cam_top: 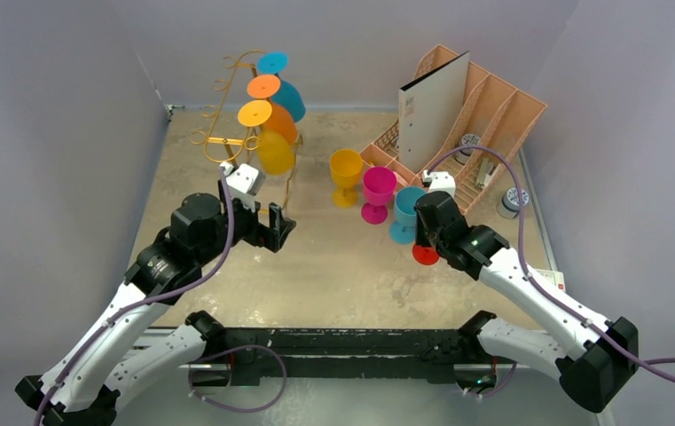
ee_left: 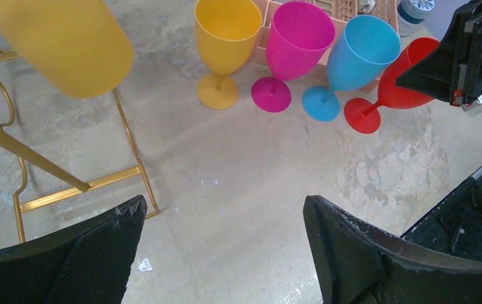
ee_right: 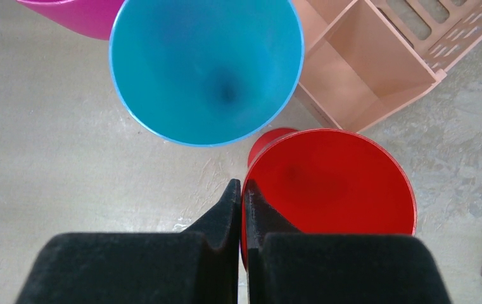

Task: Take the wine glass off the wine glass rack
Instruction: Place the wine glass at the center of the board.

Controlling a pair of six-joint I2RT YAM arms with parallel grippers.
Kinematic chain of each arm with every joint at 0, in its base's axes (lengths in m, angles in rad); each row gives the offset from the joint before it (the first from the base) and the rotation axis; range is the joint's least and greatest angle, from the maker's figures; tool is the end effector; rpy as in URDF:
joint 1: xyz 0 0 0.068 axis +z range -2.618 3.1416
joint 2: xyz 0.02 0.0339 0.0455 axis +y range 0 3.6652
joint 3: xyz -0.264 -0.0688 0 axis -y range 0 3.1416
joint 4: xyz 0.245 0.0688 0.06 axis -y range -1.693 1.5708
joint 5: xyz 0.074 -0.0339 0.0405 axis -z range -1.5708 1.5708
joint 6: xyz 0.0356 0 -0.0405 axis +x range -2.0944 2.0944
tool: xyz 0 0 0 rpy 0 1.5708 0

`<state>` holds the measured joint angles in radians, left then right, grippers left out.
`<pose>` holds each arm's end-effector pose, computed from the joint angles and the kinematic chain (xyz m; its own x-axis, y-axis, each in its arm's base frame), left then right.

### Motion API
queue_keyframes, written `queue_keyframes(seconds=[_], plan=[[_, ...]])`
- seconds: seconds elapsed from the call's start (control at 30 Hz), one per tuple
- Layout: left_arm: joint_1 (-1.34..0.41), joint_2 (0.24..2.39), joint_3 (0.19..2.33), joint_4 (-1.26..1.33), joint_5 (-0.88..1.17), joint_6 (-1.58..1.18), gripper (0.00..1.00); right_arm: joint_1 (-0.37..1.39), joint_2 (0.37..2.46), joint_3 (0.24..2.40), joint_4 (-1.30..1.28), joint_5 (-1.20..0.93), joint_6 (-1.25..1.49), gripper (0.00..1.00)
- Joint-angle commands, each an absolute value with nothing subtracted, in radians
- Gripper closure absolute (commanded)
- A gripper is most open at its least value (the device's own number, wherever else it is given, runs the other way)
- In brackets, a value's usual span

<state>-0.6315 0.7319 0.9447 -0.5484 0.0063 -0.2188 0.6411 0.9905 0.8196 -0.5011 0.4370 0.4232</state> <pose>0.1241 -0.0910 0.3642 -0.3887 0.0154 -0.9212 0.5233 0.8267 -0.2070 0.1773 0.1135 0.2856 -0.5684 0.0401 -0.8217 -0.0471 0.9956 0.0812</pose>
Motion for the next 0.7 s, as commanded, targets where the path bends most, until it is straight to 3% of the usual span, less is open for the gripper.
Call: queue_keyframes(seconds=[0.0, 0.33, 0.53, 0.67], plan=[[-0.635, 0.739, 0.983, -0.559, -0.027, -0.241, 0.08, 0.639, 1.013, 0.836, -0.479, 0.474, 0.410, 1.00], [-0.636, 0.694, 0.991, -0.549, -0.072, -0.224, 0.08, 0.640, 0.992, 0.841, -0.504, 0.481, 0.406, 0.74], [-0.635, 0.676, 0.998, -0.581, -0.125, -0.218, 0.08, 0.639, 0.985, 0.907, -0.548, 0.428, 0.405, 0.71], [-0.635, 0.616, 0.985, -0.639, -0.245, -0.225, 0.08, 0.639, 0.985, 0.975, -0.600, 0.348, 0.401, 0.56]])
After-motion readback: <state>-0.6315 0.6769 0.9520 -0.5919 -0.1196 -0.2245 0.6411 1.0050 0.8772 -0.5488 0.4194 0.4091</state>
